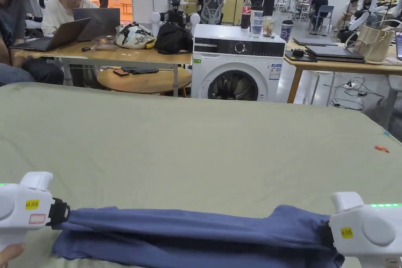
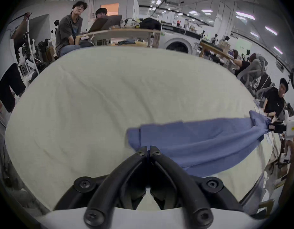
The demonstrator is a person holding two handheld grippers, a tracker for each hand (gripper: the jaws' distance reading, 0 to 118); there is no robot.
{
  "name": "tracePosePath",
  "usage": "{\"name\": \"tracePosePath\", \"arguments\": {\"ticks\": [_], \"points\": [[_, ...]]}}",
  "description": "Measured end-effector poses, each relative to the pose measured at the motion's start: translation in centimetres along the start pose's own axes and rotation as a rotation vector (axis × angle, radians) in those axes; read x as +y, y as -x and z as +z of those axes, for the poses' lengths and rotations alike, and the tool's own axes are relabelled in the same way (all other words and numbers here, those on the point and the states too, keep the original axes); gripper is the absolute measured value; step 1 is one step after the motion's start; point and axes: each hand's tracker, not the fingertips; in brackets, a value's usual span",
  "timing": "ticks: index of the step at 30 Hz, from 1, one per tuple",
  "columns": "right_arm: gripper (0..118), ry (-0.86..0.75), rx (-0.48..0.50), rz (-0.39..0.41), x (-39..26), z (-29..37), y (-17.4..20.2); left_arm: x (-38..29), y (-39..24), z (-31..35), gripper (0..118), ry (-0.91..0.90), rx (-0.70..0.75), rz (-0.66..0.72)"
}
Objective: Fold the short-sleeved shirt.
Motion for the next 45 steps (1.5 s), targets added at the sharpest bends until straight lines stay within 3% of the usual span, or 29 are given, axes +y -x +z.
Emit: {"name": "tracePosePath", "arguments": {"ticks": [1, 6, 12, 14, 15, 20, 23, 27, 30, 31, 32, 33, 34, 35, 45], "points": [[0, 0.034, -0.015, 0.031, -0.6, -0.7, 0.2, -0.5, 0.1, -0.6, 0, 0.034, 0.0, 0.0], [0, 0.116, -0.038, 0.01, -2.6, -5.1, -0.4, -2.7, 0.3, -3.7, 0, 0.136, 0.02, -0.011], [0, 0.108, -0.049, -0.003, -3.2, -6.4, -0.7, -3.3, 0.6, -4.3, 0, 0.11, 0.026, 0.013], [16, 0.103, -0.053, 0.005, -2.8, -6.2, -0.4, -2.9, 0.2, -3.9, 12, 0.11, 0.037, 0.021], [39, 0.086, -0.066, 0.003, -2.6, -5.8, -0.2, -2.6, -0.1, -3.6, 21, 0.105, 0.056, 0.032], [45, -0.097, -0.158, 0.009, -1.0, -1.9, 2.0, -1.8, -2.2, -1.1, 35, -0.081, 0.068, 0.036], [45, -0.21, -0.169, -0.017, 0.0, -1.2, 3.3, -1.4, -4.2, -0.1, 35, -0.205, 0.035, 0.012], [45, -0.47, -0.127, -0.078, 0.5, -0.7, 5.2, -1.0, -6.7, 0.6, 35, -0.394, 0.068, -0.015], [43, -0.655, -0.152, -0.114, 0.5, -0.2, 7.1, -1.0, -7.8, 0.7, 35, -0.531, 0.095, -0.022], [38, -0.7, -0.162, -0.124, 0.4, -0.1, 7.8, -1.2, -8.4, 0.8, 35, -0.579, 0.111, -0.029], [25, -0.737, -0.163, -0.131, 0.5, 0.1, 8.4, -1.3, -8.8, 1.0, 34, -0.613, 0.128, -0.044], [5, -0.762, -0.163, -0.129, 0.5, 0.2, 9.0, -1.5, -9.4, 1.2, 23, -0.653, 0.149, -0.053], [0, -0.784, -0.154, -0.131, 0.6, 0.2, 9.7, -1.6, -9.8, 1.3, 7, -0.672, 0.158, -0.068], [0, -0.791, -0.161, -0.13, 0.7, 0.2, 10.2, -1.6, -10.0, 1.4, 0, -0.688, 0.163, -0.078], [0, -0.85, -0.101, -0.097, 2.6, -0.1, 14.6, -0.8, -7.7, 2.9, 0, -0.593, 0.199, -0.076]]}}
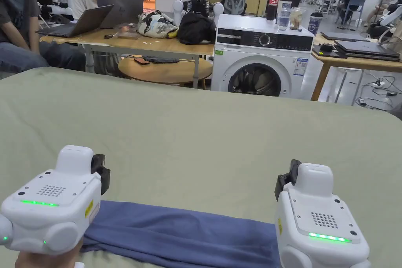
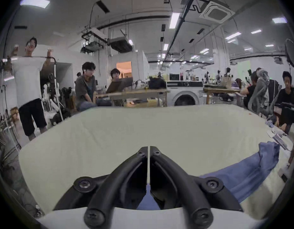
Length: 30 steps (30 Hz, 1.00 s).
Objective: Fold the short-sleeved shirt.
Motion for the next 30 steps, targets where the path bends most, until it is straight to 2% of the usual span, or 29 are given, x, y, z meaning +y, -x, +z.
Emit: {"name": "tracePosePath", "arguments": {"ticks": [6, 7, 8, 10, 12, 13, 19, 22, 25, 27, 28, 29, 30], "points": [[0, 0.011, 0.023, 0.031, -0.3, -0.9, 2.1, 0.0, 6.9, -2.8, 0, 0.26, -0.123, 0.106], [0, 0.015, 0.036, 0.029, -0.4, -0.9, 2.3, -0.1, 8.3, -3.6, 3, 0.333, -0.18, 0.15], [0, 0.019, 0.041, 0.03, -0.5, -1.0, 2.5, 0.1, 8.8, -3.6, 12, 0.374, -0.219, 0.189], [0, 0.029, 0.052, 0.04, -0.7, -1.2, 3.0, -0.4, 11.8, -5.5, 37, 0.512, -0.339, 0.321], [0, 0.039, 0.06, 0.051, -1.0, -1.4, 3.3, -1.1, 13.9, -7.2, 64, 0.595, -0.364, 0.393], [0, 0.046, 0.064, 0.055, -1.1, -1.5, 3.4, -1.6, 14.8, -8.0, 65, 0.635, -0.38, 0.406], [0, 0.076, 0.072, 0.062, -1.9, -2.0, 3.7, -5.6, 16.6, -11.0, 65, 0.831, -0.574, 0.63], [0, 0.089, 0.072, 0.063, -2.1, -2.2, 3.6, -8.2, 15.4, -12.0, 65, 0.923, -0.674, 0.681], [0, 0.097, 0.071, 0.06, -2.2, -2.1, 3.5, -8.9, 15.1, -12.0, 65, 0.809, -0.745, 0.792], [0, 0.097, 0.069, 0.058, -2.3, -2.1, 3.4, -9.4, 14.3, -12.1, 65, 0.802, -0.733, 0.782], [0, 0.097, 0.067, 0.056, -2.4, -2.1, 3.4, -9.5, 14.5, -12.1, 62, 0.763, -0.745, 0.803], [0, 0.1, 0.067, 0.054, -2.4, -2.2, 3.4, -9.7, 14.2, -11.9, 53, 0.73, -0.757, 0.827], [0, 0.105, 0.07, 0.049, -2.5, -2.4, 3.3, -10.0, 13.9, -11.9, 29, 0.732, -0.763, 0.847]]}}
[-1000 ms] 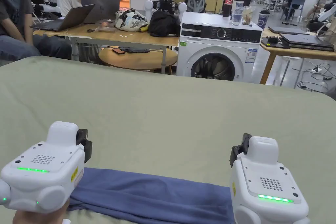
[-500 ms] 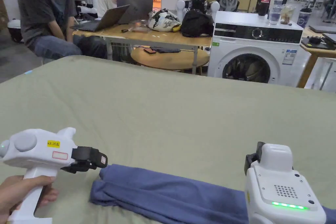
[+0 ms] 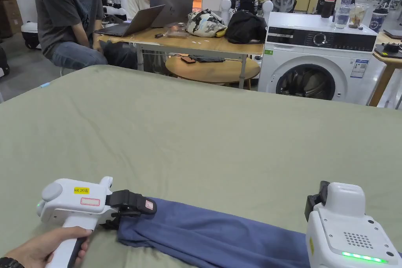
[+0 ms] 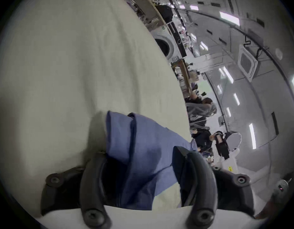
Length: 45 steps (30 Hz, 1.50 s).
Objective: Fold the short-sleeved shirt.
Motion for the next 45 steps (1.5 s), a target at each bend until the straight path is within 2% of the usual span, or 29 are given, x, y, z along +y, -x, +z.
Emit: {"name": "tracePosePath", "arguments": {"ticks": [1, 3, 5, 6, 16, 19, 25, 30, 39, 42, 45], "points": [[0, 0.004, 0.0, -0.004, -0.1, 0.0, 0.0, -0.2, 0.0, -0.3, 29, 0.0, -0.012, 0.017], [0, 0.011, -0.002, -0.007, -0.1, -0.1, -0.1, -1.2, -1.2, -0.7, 13, 0.029, 0.017, 0.039], [0, 0.013, -0.001, -0.012, -0.2, 0.1, -0.2, -2.1, -2.2, -1.1, 9, 0.03, 0.102, 0.012], [0, 0.013, -0.004, -0.013, -0.2, 0.1, -0.2, -0.3, -0.6, -0.7, 7, 0.007, 0.065, -0.002], [0, 0.007, 0.003, -0.026, 0.4, 0.0, -1.0, -0.7, -6.5, 4.3, 5, -0.088, 0.054, -0.066], [0, 0.002, 0.006, -0.029, 0.7, -0.1, -1.0, 0.1, -6.6, 6.9, 5, -0.119, 0.101, -0.046], [0, 0.001, 0.024, -0.027, 0.7, -0.2, -0.6, 1.1, -6.9, 10.1, 6, -0.156, 0.313, -0.069], [0, 0.007, 0.038, -0.021, 0.7, -0.1, -0.3, 0.6, -10.2, 8.2, 6, -0.112, 0.359, -0.101], [0, 0.004, 0.034, -0.005, 0.9, 0.3, -0.9, -0.8, -17.3, -0.8, 6, 0.027, 0.124, -0.135], [0, 0.005, 0.026, -0.002, 0.9, 0.5, -1.3, -1.6, -18.3, -5.5, 6, 0.075, 0.16, -0.152], [0, 0.009, 0.016, -0.001, 0.8, 0.6, -1.8, -2.0, -17.6, -9.9, 6, 0.126, 0.271, -0.17]]}}
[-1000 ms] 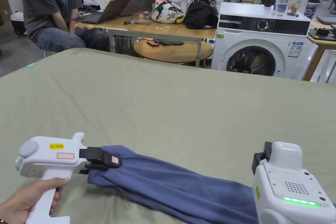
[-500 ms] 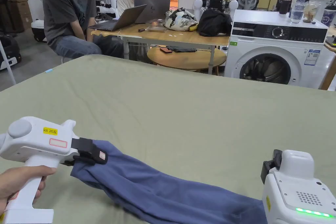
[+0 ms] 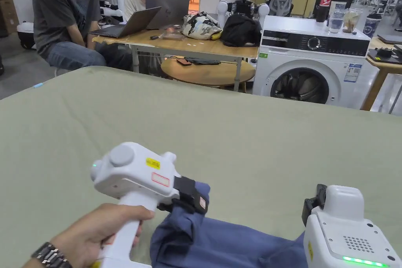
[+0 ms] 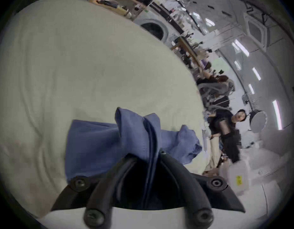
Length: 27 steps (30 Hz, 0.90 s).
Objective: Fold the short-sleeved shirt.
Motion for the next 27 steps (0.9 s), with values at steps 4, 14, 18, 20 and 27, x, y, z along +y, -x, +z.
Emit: {"name": "tracePosePath", "arguments": {"ticks": [4, 14, 18, 20, 27], "points": [[0, 0.008, -0.014, 0.008, -0.2, 0.2, -0.6, 0.5, 1.3, -5.0, 6, 0.071, 0.061, 0.031], [0, 0.024, -0.029, 0.014, -0.5, 0.4, -1.1, -1.2, 0.2, -7.5, 54, 0.122, 0.074, 0.017], [0, 0.021, -0.028, 0.013, -0.4, 0.6, -1.2, -1.1, -0.7, -4.3, 54, 0.103, 0.021, -0.032], [0, 0.019, -0.026, 0.004, -0.3, 0.8, -1.2, -1.1, -0.8, -2.2, 46, 0.039, -0.026, -0.047], [0, 0.021, -0.02, 0.0, -0.4, 1.0, -1.3, -0.7, 0.6, -0.9, 7, -0.057, 0.103, -0.079]]}}
